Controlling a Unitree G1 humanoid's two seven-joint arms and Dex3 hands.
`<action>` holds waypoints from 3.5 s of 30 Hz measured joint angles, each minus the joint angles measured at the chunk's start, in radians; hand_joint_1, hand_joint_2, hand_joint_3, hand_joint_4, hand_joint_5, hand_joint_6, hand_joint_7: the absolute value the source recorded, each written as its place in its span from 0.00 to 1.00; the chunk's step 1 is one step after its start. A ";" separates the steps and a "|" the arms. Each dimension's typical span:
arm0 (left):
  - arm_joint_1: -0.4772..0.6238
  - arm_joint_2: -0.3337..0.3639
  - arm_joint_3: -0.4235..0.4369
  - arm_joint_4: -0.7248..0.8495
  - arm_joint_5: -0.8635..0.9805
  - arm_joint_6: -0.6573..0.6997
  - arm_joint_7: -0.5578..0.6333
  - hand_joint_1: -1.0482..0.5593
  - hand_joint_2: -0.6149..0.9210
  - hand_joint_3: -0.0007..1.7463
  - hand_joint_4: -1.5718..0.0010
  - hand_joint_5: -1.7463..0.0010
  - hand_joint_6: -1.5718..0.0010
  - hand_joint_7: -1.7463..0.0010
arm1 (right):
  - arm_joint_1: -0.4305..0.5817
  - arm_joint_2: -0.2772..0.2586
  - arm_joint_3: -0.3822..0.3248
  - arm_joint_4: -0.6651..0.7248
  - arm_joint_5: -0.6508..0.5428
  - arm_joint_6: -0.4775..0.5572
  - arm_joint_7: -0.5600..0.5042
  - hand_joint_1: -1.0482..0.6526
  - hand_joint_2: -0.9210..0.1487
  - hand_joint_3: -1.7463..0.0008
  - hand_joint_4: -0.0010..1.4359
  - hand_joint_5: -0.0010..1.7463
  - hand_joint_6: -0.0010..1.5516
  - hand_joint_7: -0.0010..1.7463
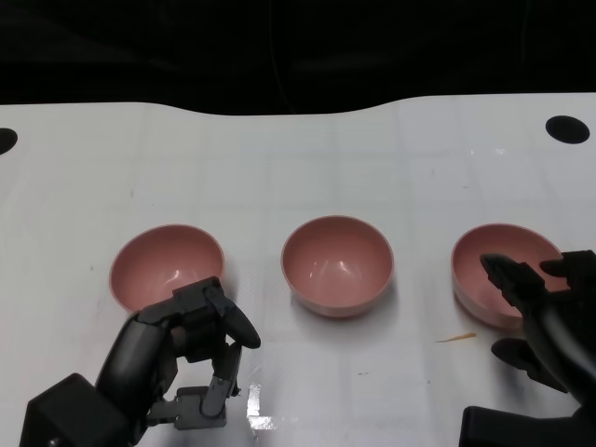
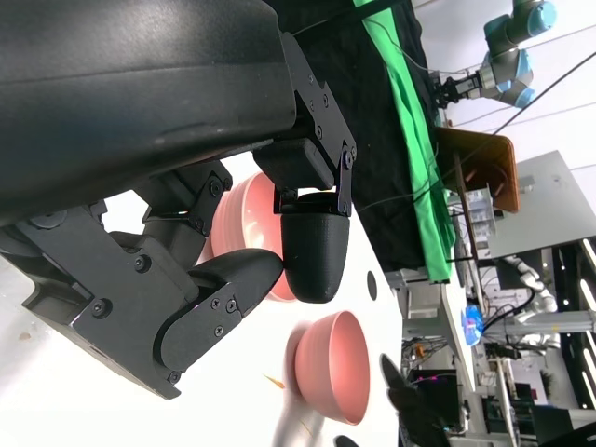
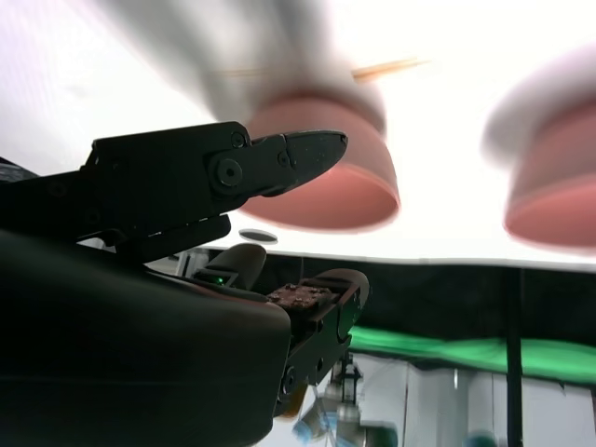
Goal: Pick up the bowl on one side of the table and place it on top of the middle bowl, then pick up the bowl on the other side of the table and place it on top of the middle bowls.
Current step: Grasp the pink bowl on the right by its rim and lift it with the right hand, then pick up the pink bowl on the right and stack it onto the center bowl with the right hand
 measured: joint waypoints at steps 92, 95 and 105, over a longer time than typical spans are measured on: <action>0.048 -0.029 -0.032 -0.090 0.035 0.044 0.011 0.54 0.66 0.76 0.45 0.00 0.49 0.17 | -0.557 0.090 0.376 0.753 0.257 -0.458 -0.339 0.34 0.02 0.82 0.40 0.19 0.37 0.11; 0.048 -0.033 -0.033 -0.090 0.035 0.044 0.011 0.54 0.66 0.77 0.45 0.00 0.49 0.18 | -0.557 0.083 0.379 0.735 0.257 -0.425 -0.282 0.23 0.00 0.80 0.26 0.11 0.27 0.03; 0.047 -0.034 -0.033 -0.089 0.036 0.044 0.011 0.54 0.67 0.76 0.45 0.00 0.49 0.18 | -0.527 0.072 0.373 0.620 0.266 -0.343 -0.183 0.10 0.00 0.71 0.09 0.06 0.13 0.00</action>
